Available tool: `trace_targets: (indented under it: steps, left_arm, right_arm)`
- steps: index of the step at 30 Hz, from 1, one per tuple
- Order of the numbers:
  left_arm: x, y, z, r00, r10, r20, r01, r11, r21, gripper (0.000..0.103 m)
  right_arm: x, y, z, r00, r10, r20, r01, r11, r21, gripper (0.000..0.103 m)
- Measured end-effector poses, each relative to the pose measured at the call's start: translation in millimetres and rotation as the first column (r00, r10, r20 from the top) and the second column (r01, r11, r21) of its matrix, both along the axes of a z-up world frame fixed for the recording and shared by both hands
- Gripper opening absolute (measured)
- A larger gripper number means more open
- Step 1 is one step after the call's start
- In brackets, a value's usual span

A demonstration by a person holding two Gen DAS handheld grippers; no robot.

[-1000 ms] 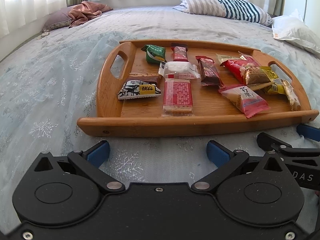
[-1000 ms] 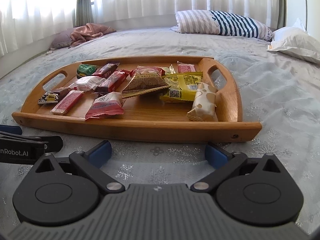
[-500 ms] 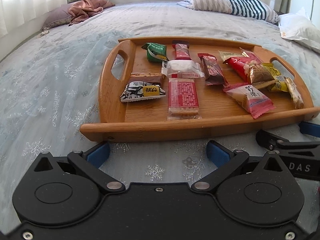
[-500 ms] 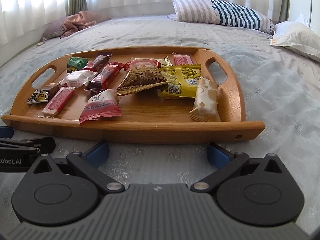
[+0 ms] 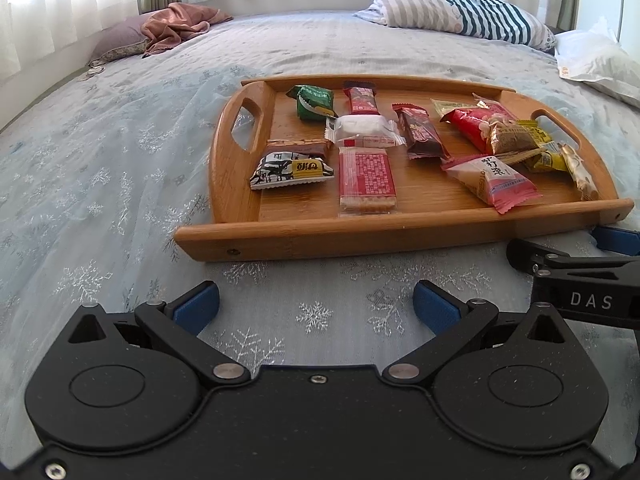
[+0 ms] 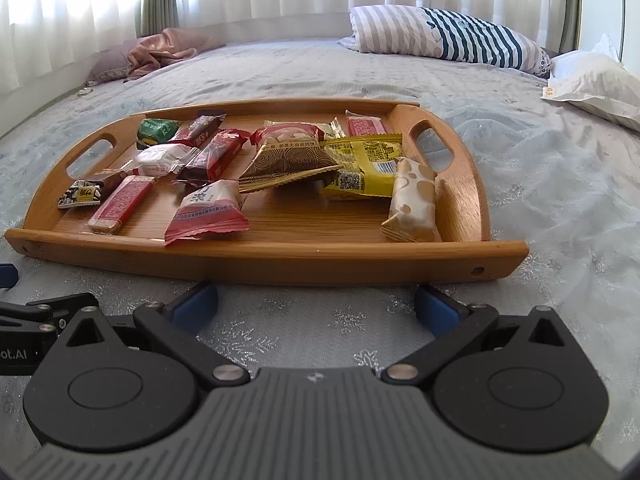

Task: Organize snacks

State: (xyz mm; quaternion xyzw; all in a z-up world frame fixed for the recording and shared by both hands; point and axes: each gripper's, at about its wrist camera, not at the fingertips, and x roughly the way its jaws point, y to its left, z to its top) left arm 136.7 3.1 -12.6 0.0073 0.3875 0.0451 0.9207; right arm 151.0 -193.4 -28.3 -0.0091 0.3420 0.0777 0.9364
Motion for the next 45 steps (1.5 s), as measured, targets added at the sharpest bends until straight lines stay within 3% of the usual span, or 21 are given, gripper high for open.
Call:
trace_targets:
  steps: [45]
  left_arm:
    - [-5.0,3.1,-1.8,1.0,-0.013,-0.007,0.013,1.0,-0.016,0.103]
  right_arm:
    - [-0.2,0.3,-0.2,1.0,0.0,0.001,0.0,1.0,-0.001,0.103]
